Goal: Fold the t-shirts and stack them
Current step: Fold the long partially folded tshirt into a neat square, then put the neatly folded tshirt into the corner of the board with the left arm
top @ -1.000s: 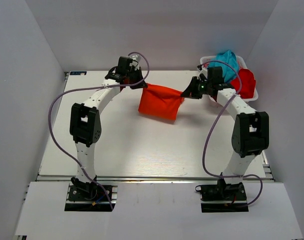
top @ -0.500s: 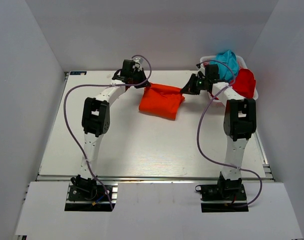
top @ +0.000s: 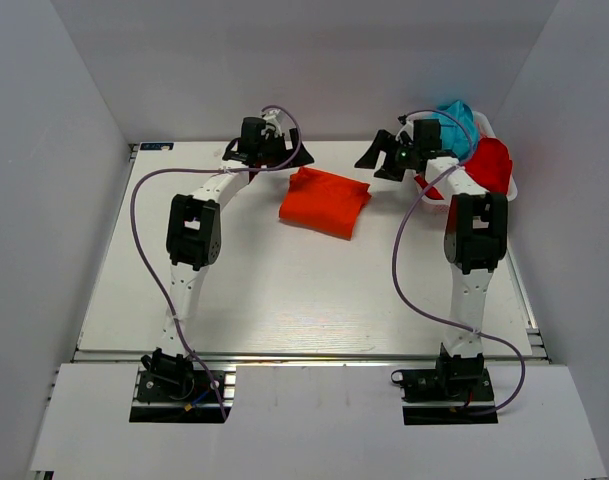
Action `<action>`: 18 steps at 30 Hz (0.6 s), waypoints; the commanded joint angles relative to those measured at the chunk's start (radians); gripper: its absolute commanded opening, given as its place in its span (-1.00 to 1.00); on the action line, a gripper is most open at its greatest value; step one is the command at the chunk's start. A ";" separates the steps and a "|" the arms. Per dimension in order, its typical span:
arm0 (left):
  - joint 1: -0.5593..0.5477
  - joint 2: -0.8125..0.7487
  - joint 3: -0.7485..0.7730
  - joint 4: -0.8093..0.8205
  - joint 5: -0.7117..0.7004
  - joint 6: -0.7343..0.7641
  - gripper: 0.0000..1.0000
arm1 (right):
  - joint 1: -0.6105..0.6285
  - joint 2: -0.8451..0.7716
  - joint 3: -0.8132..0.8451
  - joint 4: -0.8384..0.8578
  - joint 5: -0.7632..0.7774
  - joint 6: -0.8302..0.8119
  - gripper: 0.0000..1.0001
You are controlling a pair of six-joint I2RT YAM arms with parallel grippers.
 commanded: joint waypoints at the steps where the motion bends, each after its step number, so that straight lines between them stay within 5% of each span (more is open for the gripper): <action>1: 0.000 -0.037 0.018 -0.028 0.027 0.067 1.00 | 0.014 -0.054 0.033 -0.043 0.048 -0.056 0.81; 10: -0.018 -0.048 -0.040 -0.222 -0.085 0.223 0.91 | 0.059 -0.085 -0.070 -0.059 0.034 -0.107 0.81; 18: -0.037 -0.023 -0.078 -0.249 -0.023 0.272 0.42 | 0.065 -0.068 -0.122 -0.045 0.065 -0.103 0.81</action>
